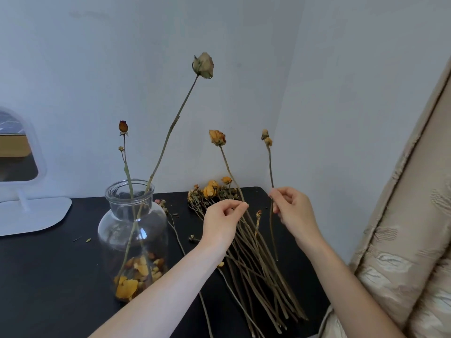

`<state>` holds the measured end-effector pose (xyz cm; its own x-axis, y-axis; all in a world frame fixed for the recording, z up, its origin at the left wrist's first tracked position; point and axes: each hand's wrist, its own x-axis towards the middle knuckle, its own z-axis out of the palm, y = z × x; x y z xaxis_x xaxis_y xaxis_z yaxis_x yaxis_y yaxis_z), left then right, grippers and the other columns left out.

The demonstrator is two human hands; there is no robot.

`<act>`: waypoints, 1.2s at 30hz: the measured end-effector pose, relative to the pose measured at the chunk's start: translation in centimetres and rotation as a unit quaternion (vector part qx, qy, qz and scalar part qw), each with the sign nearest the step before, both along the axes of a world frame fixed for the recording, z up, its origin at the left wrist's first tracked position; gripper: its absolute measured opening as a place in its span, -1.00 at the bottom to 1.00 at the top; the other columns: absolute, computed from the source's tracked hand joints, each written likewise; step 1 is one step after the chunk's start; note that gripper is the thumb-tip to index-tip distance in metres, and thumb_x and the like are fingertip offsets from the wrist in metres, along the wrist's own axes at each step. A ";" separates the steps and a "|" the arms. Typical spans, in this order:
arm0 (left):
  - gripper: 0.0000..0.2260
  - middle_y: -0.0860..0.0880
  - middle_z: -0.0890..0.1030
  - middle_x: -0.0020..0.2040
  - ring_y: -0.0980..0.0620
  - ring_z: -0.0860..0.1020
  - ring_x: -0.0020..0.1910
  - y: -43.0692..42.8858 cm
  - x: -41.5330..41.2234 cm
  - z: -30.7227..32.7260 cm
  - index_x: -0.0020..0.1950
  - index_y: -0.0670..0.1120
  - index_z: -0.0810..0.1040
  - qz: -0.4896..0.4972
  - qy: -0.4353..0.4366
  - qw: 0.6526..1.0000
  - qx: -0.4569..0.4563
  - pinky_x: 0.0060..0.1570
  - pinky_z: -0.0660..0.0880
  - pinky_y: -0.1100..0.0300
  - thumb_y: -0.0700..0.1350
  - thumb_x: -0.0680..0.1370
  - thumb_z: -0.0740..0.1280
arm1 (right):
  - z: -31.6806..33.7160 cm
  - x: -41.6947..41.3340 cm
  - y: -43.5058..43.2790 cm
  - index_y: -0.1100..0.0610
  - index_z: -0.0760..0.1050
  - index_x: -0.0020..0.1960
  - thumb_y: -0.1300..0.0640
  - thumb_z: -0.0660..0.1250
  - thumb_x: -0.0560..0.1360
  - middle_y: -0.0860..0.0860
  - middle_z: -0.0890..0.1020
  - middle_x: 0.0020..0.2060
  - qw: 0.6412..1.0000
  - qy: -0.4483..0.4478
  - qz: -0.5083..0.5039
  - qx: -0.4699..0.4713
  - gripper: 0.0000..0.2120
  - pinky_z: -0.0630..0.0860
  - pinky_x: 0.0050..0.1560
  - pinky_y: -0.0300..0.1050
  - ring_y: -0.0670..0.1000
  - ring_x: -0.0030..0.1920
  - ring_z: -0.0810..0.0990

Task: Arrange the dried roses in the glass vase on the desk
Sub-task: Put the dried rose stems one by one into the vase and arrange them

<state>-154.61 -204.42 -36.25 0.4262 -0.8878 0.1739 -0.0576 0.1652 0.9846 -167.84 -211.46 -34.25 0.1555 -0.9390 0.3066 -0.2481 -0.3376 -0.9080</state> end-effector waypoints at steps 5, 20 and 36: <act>-0.92 0.17 0.38 -0.56 0.24 0.34 -0.47 2.0 -0.9 1.5 -0.08 0.02 0.64 -0.017 -0.100 0.992 -0.076 -0.29 0.35 0.54 -0.08 0.52 0.34 | 2.4 0.0 0.9 0.10 0.52 -0.05 0.08 0.22 0.56 -0.06 0.51 -0.43 0.998 -0.034 -0.006 -0.045 -0.86 0.36 -0.33 -0.30 -0.26 -0.50 0.46; -0.91 0.10 0.31 -0.55 0.21 0.29 -0.52 14.1 9.0 12.3 -0.17 0.10 0.62 0.146 -0.188 0.952 -0.191 -0.47 0.26 0.44 0.05 0.44 0.34 | 6.3 4.4 4.6 0.05 0.48 -0.14 0.09 0.22 0.56 -0.05 0.51 -0.43 0.990 -0.073 0.075 -0.096 -0.87 0.26 -0.36 -0.23 -0.23 -0.53 0.40; -0.91 0.04 0.22 -0.43 0.15 0.22 -0.47 12.6 15.9 16.3 -0.11 0.01 0.61 0.302 -0.170 0.913 -0.215 -0.37 0.22 0.25 -0.09 0.54 0.31 | 7.7 8.8 6.6 0.05 0.48 -0.13 0.09 0.21 0.56 -0.03 0.52 -0.40 0.984 -0.086 0.119 -0.102 -0.88 0.31 -0.41 -0.22 -0.12 -0.47 0.39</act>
<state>-138.70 -191.79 -19.94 0.6716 -0.3273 0.6647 -0.5559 0.3705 0.7441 -159.08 -204.83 -26.55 0.2936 -0.7985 0.5255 0.0117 -0.5467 -0.8372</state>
